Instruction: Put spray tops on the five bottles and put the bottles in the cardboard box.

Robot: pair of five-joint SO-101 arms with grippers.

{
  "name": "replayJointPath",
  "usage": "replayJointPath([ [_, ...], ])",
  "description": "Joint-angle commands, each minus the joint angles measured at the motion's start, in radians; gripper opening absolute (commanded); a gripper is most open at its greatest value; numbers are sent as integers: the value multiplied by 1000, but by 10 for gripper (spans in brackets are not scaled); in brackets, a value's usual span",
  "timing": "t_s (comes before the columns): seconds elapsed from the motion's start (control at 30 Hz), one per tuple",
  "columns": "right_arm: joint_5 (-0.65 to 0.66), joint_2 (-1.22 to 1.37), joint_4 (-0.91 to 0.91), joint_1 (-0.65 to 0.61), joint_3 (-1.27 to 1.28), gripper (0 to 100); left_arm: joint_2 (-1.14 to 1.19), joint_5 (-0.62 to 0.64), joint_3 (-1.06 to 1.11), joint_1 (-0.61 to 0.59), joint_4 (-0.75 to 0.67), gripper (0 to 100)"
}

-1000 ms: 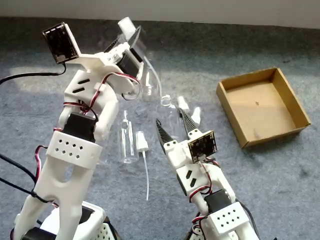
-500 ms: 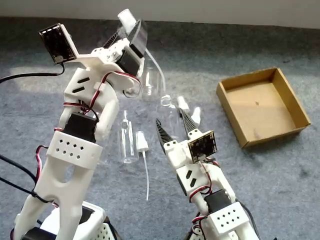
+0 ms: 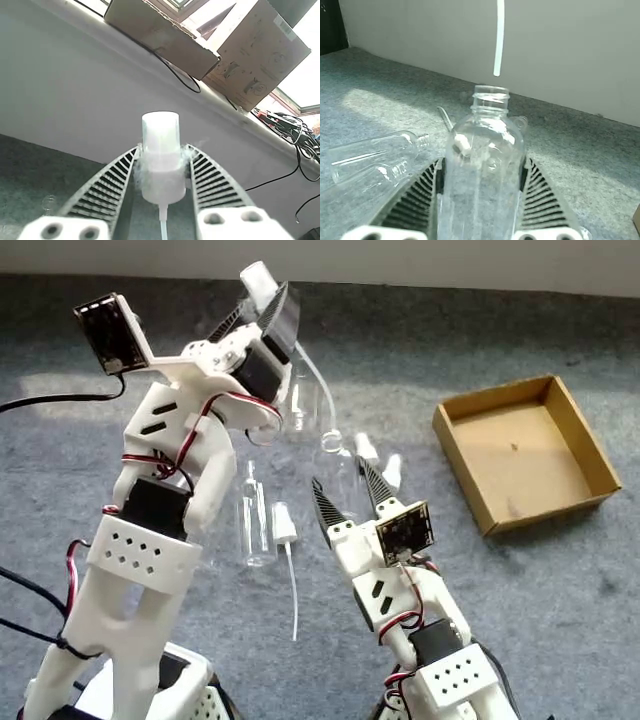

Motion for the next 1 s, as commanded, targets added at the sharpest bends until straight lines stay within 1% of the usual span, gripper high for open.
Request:
replayJointPath([
  [0.0, 9, -12, -25, -7, 108, 28, -27, 6, -42, -15, 3, 4],
  [0.2, 9, -12, -24, -7, 108, 28, -25, 6, -36, -15, 5, 4],
  [0.43, 9, -12, -24, -7, 108, 28, -31, 6, 68, -12, 2, 4],
  [0.67, 9, -12, -24, -7, 108, 28, -27, 6, 114, -7, 5, 4],
  [0.83, 9, -12, -25, -7, 108, 28, -33, 5, 196, 76, 5, 4],
  [0.87, 9, -12, -25, -7, 108, 28, -33, -11, 208, 97, 5, 4],
  [0.97, 9, -12, -25, -7, 108, 28, -31, -127, 245, 171, 3, 4],
])
